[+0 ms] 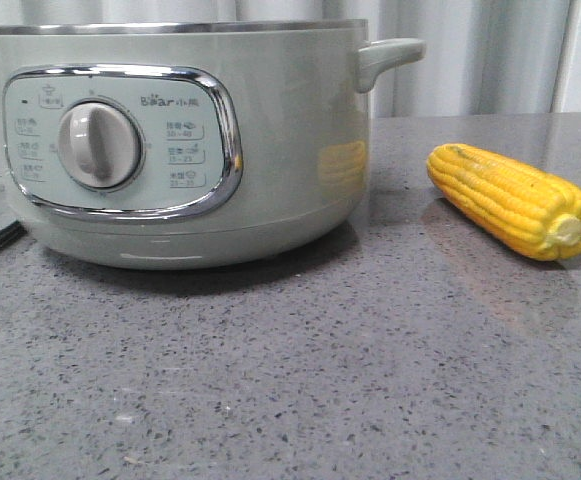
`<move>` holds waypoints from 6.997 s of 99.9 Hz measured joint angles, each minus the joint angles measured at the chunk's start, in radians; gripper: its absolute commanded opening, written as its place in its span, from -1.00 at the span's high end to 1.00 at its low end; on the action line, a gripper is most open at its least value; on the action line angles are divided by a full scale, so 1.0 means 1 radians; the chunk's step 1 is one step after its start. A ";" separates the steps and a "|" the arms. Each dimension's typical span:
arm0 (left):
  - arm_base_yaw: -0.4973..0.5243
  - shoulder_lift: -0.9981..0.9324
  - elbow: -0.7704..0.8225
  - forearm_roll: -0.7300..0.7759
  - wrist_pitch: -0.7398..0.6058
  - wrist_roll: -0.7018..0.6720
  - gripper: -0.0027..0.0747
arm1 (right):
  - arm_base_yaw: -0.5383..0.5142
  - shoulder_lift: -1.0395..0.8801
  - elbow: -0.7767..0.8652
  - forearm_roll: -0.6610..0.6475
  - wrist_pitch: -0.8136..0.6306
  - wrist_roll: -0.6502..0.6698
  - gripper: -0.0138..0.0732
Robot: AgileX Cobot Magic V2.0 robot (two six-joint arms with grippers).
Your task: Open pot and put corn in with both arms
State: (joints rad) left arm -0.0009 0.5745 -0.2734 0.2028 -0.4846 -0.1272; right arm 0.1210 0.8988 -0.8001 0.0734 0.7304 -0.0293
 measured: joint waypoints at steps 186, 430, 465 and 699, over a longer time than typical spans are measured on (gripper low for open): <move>-0.091 -0.122 -0.084 0.012 0.216 -0.053 -0.04 | 0.071 0.329 -0.532 0.102 0.242 -0.002 0.74; -0.091 -0.258 -0.084 0.019 0.395 -0.132 0.98 | 0.471 0.318 -0.427 0.039 0.034 0.000 0.85; -0.091 -0.340 -0.084 0.019 0.521 -0.132 0.98 | 0.471 -0.002 -0.065 0.039 -0.243 0.000 0.85; -0.091 -0.579 0.274 -0.203 0.616 0.141 0.98 | 0.222 -0.671 0.573 0.039 -0.867 0.002 0.85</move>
State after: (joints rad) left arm -0.0916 -0.0048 0.0004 0.0000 0.1315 0.0133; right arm 0.3431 0.2275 -0.2271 0.1120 -0.1368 -0.0272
